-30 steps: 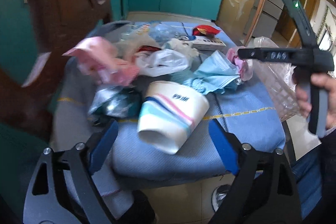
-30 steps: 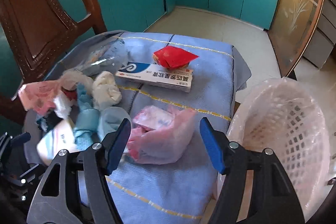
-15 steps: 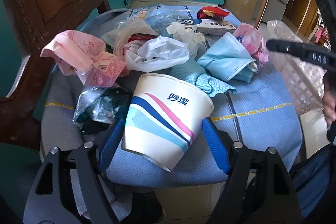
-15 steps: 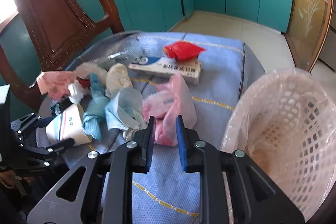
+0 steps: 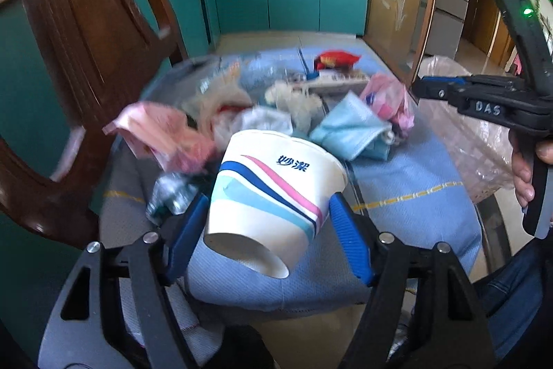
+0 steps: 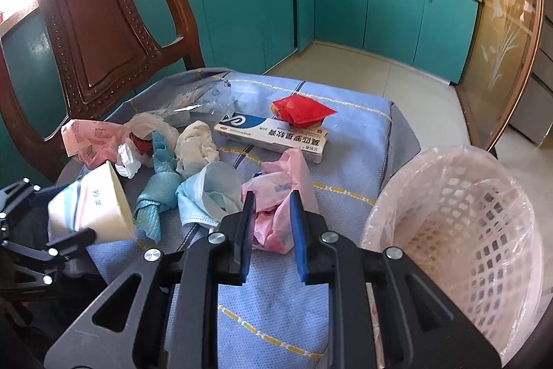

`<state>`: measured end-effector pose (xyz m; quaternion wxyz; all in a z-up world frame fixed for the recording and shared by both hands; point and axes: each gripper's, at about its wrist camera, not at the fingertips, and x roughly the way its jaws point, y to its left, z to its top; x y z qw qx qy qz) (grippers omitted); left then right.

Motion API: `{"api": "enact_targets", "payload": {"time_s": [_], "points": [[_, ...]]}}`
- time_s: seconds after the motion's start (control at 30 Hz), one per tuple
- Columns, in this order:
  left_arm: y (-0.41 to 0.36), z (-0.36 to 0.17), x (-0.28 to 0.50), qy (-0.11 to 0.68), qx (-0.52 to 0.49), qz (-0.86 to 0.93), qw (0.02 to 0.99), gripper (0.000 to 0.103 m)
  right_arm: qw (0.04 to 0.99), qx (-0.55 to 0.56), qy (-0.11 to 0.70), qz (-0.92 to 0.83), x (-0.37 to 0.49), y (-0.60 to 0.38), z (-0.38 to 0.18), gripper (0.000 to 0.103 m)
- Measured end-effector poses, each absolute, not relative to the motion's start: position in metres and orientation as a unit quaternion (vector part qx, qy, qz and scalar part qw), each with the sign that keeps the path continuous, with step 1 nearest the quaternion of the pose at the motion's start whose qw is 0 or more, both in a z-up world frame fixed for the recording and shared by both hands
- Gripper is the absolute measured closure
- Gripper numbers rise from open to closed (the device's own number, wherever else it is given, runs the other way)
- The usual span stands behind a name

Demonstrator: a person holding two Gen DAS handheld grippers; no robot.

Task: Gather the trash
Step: 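Close the left tool on the paper cup while the right tool lowers onto the pink bag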

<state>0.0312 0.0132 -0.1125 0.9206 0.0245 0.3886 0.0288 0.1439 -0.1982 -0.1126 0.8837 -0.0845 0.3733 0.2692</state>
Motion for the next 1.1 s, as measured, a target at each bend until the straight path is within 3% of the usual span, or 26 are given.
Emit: {"api": "enact_targets", "payload": {"time_s": [1.1], "points": [[0.005,-0.075,0.012,0.288,0.019,0.047,0.956,0.030,0.906,-0.085,0.329,0.252,0.127,-0.212,-0.096,0.082]]}}
